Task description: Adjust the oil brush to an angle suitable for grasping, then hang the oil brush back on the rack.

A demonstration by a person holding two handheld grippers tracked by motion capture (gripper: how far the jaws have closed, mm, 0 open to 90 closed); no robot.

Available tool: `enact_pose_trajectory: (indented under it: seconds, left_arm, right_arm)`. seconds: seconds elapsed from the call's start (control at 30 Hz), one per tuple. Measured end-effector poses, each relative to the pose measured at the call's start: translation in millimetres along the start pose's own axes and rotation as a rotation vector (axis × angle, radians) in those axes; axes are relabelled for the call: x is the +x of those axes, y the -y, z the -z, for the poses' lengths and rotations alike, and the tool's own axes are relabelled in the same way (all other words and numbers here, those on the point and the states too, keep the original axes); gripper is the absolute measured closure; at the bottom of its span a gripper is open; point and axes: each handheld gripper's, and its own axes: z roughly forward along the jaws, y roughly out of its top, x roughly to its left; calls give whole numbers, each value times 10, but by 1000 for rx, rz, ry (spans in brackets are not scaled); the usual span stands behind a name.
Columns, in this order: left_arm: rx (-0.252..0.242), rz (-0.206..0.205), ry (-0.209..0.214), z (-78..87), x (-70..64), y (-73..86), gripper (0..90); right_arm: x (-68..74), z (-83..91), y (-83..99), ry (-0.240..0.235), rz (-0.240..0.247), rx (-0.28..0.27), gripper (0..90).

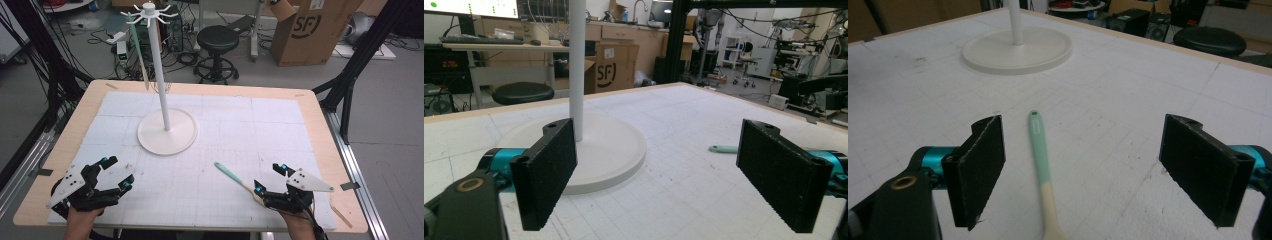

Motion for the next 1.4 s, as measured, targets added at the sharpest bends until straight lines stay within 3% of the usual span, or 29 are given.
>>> enact_pose_trajectory:
  seconds: [0.77, 1.07, 1.3, 1.4]
  left_arm:
    - [-10, 0, 7, 31, -25, -23, 170]
    - [-11, -7, -7, 72, -71, -55, 170]
    - [-2, -11, 4, 29, -92, -71, 170]
    - [1, -8, 4, 27, -89, -70, 170]
  right_arm:
    - [70, -39, -7, -28, 15, 29, 174]
    - [100, -183, 13, -58, 34, 75, 175]
    - [42, -324, 46, -67, 51, 141, 296]
    - [21, -403, 60, -76, 65, 196, 355]
